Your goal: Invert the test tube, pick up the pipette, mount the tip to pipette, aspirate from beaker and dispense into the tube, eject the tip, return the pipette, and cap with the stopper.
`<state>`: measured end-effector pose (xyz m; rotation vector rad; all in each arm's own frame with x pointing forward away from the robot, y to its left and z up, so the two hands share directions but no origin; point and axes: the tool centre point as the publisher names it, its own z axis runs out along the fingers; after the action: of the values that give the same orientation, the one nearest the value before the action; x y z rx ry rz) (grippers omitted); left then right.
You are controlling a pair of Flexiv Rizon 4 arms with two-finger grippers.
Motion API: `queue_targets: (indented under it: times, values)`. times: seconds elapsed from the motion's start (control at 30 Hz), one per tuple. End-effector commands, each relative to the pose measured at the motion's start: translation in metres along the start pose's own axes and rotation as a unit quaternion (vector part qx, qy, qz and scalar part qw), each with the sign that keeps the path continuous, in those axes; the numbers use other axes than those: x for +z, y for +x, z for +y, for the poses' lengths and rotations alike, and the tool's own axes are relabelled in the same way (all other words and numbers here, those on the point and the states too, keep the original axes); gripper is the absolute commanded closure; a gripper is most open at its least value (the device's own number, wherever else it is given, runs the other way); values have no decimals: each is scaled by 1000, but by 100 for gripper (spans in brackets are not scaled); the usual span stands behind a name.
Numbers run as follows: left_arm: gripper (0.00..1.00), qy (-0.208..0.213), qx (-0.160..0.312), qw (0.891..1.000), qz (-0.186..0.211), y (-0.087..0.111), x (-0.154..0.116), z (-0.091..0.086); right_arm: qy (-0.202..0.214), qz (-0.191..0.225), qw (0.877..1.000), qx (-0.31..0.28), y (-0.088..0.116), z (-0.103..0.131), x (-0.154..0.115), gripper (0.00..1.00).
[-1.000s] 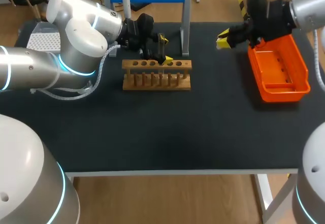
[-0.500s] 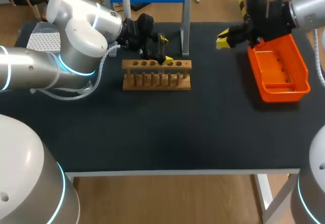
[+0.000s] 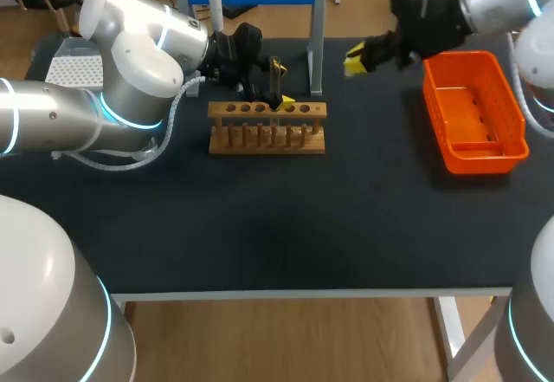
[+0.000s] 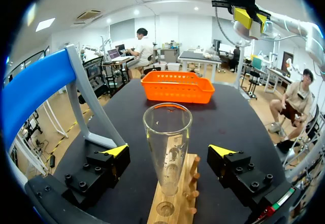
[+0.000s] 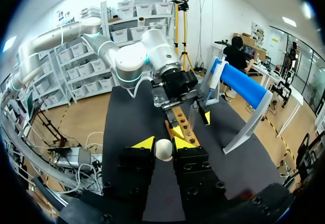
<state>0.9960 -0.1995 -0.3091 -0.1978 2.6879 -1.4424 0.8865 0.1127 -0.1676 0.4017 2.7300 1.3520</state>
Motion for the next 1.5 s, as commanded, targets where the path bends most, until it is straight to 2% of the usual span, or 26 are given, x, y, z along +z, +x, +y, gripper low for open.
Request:
queue_targets:
  times: [0.03, 0.3, 0.63, 1.5]
  values:
    - [0, -2, 0, 1000, 0, 0, 0, -1, 15, 8, 1000, -3, -17, 16, 33, 100]
    - [0, -2, 0, 1000, 0, 0, 0, -1, 31, 8, 999, -7, -33, 35, 65, 100]
    - [0, -2, 0, 1000, 0, 0, 0, -1, 46, 6, 999, -4, -47, 42, 93, 100]
    - [0, -2, 0, 1000, 0, 0, 0, -1, 53, -1, 999, 12, -67, 45, 127, 100]
